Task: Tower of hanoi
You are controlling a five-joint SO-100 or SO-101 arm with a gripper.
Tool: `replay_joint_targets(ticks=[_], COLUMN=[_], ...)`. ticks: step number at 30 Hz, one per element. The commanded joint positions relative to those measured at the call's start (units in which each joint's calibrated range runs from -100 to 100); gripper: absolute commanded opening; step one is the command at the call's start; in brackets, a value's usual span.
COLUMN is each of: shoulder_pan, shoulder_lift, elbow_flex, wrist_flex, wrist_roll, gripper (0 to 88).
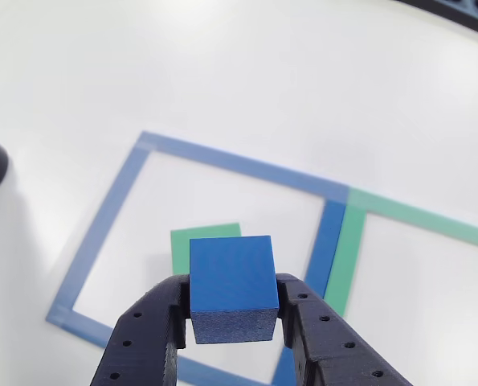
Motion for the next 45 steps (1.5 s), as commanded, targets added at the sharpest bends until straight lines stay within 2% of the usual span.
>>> replay_joint_targets(ticks=[1,7,14,45], shoulder_pan=[-1.28,-2.65,-2.72,-2.19], shoulder_lift=[8.65,22.51,34.53,45.83], elbow_flex=[2.88,2.42,-1.94,-7.39], wrist_flex=[-19.01,-34.23,-42.65,-48.72], wrist_roll=[0.59,0.59,0.59,0.59], gripper=[2.6,2.8,3.0,5.5])
